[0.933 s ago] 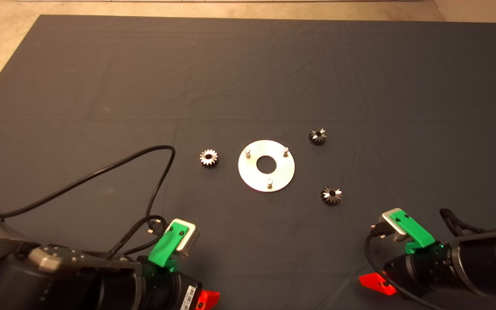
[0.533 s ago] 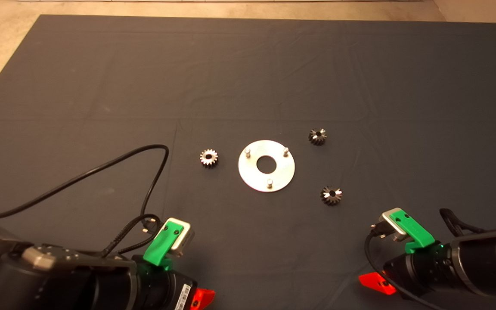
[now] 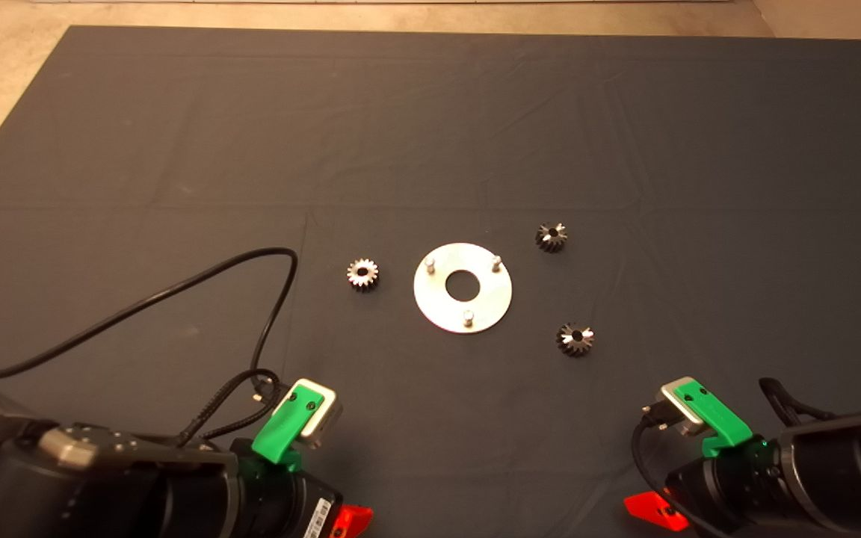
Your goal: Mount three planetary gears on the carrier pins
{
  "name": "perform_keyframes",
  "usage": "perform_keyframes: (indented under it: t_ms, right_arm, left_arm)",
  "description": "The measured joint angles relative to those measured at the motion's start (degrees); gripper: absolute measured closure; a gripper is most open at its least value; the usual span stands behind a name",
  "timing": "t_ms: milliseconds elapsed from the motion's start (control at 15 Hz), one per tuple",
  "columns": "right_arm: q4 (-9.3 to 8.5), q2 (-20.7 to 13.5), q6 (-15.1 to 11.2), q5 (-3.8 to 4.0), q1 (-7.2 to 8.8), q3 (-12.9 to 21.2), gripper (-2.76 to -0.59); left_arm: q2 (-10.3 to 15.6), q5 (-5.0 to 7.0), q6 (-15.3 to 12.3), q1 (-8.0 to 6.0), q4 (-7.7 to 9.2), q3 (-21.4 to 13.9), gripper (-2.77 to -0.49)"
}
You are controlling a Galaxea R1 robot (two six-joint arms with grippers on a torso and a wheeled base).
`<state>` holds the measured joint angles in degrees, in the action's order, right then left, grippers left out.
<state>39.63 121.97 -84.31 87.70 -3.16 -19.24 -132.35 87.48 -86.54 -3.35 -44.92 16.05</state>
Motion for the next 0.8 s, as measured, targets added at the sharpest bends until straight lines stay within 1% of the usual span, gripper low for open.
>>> perform_keyframes:
  t_ms: [67,133,267,333,467,533,600,667,800]
  right_arm:
    - [0.09,0.2,0.0,0.01,-0.64,0.0,-2.75]
    - [0.11,0.5,0.0,-0.02,-1.33,0.0,-2.75]
    - [0.24,1.1,0.0,0.04,-2.09,0.0,-2.75]
    - [0.3,1.5,0.0,0.01,-2.24,0.0,-2.75]
    - [0.35,2.8,0.0,0.01,-2.59,0.0,-2.75]
    - [0.37,3.6,0.0,0.0,-2.7,0.0,-2.75]
    - [0.37,4.3,0.0,0.01,-2.74,0.0,-2.75]
    - [0.4,4.9,0.0,0.01,-2.95,-0.1,-2.75]
    - [0.4,6.4,0.0,-0.02,-3.97,-0.7,-2.75]
  left_arm:
    - [-0.9,0.0,1.6,-0.39,0.06,0.8,-2.48]
    - [-2.2,0.0,3.1,-0.67,0.13,2.4,-2.48]
    - [-5.3,-0.02,6.9,-0.8,0.16,7.1,-2.48]
    - [-7.1,-0.02,8.9,-0.87,0.16,10.4,-2.48]
    - [-11.6,0.06,13.2,-1.13,0.13,18.3,-2.48]
    - [-13.7,0.06,15.1,-1.3,0.15,21.5,-2.48]
    - [-15.4,-0.05,16.6,-1.7,0.13,23.3,-2.48]
    - [-16.5,-0.13,17.4,-2.23,0.13,24.2,-2.48]
    - [-17.4,-0.07,20.0,-3.43,1.1,26.1,-2.48]
